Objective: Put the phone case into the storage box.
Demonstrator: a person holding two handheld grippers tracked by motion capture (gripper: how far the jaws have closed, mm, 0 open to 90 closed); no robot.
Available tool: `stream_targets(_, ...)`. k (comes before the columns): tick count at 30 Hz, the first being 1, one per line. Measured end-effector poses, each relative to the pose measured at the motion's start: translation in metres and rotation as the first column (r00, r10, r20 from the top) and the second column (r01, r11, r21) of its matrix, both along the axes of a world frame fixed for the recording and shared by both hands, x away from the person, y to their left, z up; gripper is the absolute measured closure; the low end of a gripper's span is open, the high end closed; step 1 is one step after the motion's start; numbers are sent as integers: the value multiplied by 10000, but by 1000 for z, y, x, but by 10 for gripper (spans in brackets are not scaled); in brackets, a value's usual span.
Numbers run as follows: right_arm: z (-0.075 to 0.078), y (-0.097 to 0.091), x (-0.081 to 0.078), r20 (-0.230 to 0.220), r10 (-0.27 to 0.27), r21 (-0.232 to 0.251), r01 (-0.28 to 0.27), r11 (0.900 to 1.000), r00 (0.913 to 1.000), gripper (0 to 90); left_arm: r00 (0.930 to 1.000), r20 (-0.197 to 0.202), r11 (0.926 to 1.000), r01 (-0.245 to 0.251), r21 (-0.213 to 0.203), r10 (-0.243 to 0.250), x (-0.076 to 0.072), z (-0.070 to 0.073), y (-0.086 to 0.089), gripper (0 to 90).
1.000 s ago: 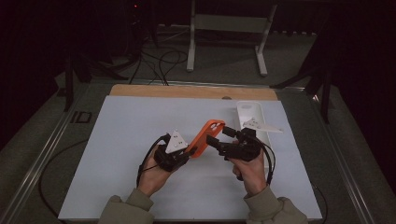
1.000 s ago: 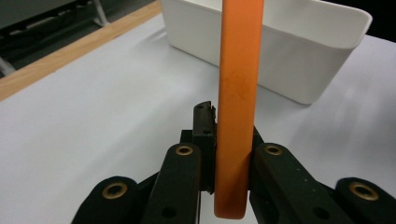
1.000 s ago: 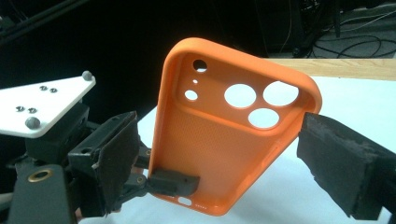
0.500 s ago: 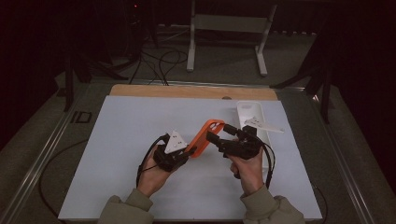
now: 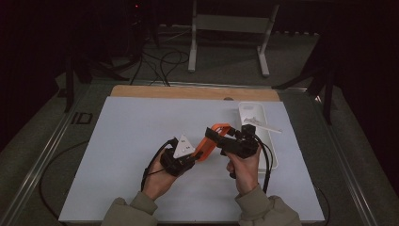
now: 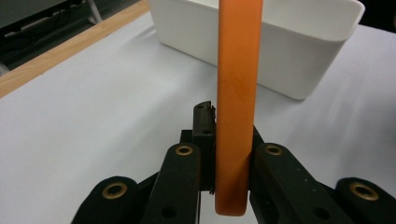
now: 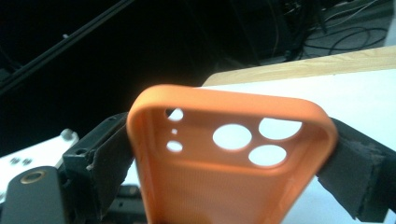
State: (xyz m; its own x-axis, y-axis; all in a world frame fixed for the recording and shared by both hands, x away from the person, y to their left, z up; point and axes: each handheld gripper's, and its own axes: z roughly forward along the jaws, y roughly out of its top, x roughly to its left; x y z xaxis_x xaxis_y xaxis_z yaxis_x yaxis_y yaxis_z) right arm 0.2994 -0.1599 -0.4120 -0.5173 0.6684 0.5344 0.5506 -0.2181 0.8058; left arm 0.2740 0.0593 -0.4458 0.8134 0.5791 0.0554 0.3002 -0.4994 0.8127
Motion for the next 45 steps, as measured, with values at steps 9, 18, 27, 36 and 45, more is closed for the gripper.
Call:
stream_targets(9,-1,3,-2,-2,-634,253,633,9977,9980,139,9986,-338,9991,410,-123,-414,-4,-5,-9,838)
stream_targets(18,-1,2,-4,-19,-602,-91,602,9981,9982,157,9979,-436,9988,463,-178,-471,-2,-8,-10,834)
stream_targets(27,-1,1,-5,148,-533,-198,535,9984,9985,159,9977,-409,9984,532,-212,-541,-3,-8,-10,817)
stream_targets(36,-1,2,-5,182,-444,-175,447,9988,9988,158,9977,-580,9986,334,-417,-358,-2,-7,-8,587)
stream_targets(45,-1,2,-6,222,-569,-253,574,9980,9981,158,9985,-518,9985,-210,-508,183,-2,-4,-9,176)
